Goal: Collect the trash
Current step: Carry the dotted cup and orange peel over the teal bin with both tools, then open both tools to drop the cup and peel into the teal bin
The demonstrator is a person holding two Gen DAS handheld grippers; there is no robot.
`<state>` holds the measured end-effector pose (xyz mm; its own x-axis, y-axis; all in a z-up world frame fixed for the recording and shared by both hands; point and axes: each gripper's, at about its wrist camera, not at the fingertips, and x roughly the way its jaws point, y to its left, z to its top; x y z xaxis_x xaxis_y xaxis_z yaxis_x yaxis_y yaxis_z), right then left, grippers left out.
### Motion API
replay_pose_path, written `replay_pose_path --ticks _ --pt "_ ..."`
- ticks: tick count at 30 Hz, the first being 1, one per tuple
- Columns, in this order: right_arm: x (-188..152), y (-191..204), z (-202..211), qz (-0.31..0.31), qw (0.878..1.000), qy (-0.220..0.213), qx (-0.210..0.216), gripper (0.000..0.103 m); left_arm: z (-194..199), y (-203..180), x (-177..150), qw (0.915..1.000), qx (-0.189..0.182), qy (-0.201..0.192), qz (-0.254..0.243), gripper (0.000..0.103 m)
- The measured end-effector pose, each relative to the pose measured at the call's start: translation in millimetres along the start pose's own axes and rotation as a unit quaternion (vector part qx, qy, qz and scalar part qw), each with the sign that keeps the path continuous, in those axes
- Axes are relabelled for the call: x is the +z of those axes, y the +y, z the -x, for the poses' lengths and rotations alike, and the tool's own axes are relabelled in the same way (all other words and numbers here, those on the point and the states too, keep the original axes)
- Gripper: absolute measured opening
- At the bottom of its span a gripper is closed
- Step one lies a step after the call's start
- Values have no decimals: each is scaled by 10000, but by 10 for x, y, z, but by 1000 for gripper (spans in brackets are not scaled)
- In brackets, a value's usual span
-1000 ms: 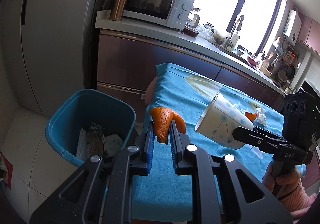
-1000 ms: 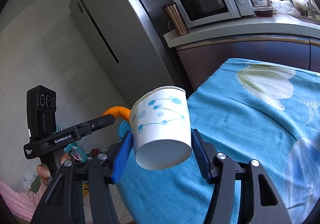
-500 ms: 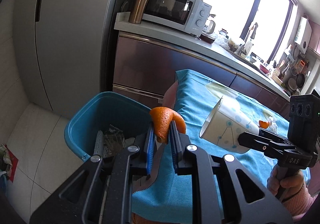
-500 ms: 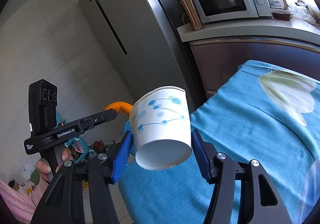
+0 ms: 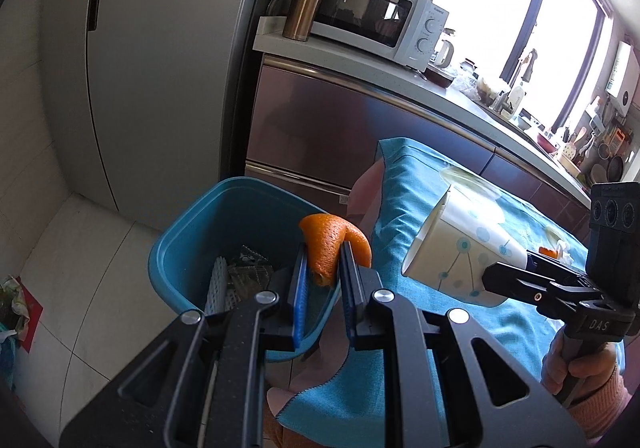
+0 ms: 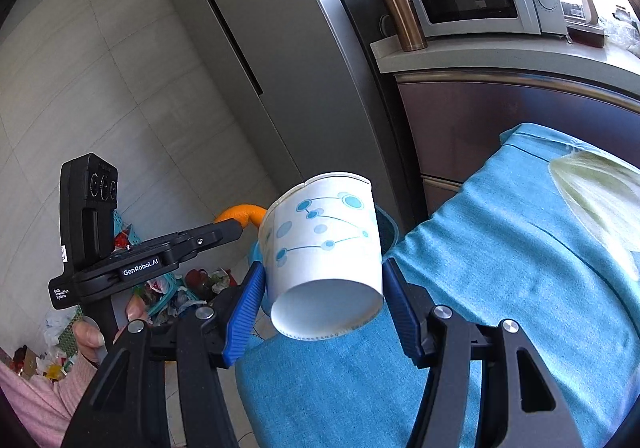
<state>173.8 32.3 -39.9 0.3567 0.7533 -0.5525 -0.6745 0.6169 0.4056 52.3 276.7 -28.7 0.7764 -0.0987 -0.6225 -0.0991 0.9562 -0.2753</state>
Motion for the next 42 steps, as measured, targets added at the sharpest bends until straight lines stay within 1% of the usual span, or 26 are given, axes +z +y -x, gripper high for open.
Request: replay_pose_path --ticks 6,16,27,35,42 --pt "35 34 -139 66 9999 128 2 58 -64 86 10 9999 75 43 67 15" --pt "65 81 -295 117 9995 287 37 58 -123 126 26 9998 170 71 97 15" --pt "134 121 -534 210 9985 512 -48 58 -254 254 23 9989 388 143 221 16" --pt "225 113 -824 237 9964 809 -118 58 -437 388 25 9973 591 281 347 16" --pt "295 123 -1100 242 9936 1087 -179 58 -619 432 20 9960 721 392 344 16"
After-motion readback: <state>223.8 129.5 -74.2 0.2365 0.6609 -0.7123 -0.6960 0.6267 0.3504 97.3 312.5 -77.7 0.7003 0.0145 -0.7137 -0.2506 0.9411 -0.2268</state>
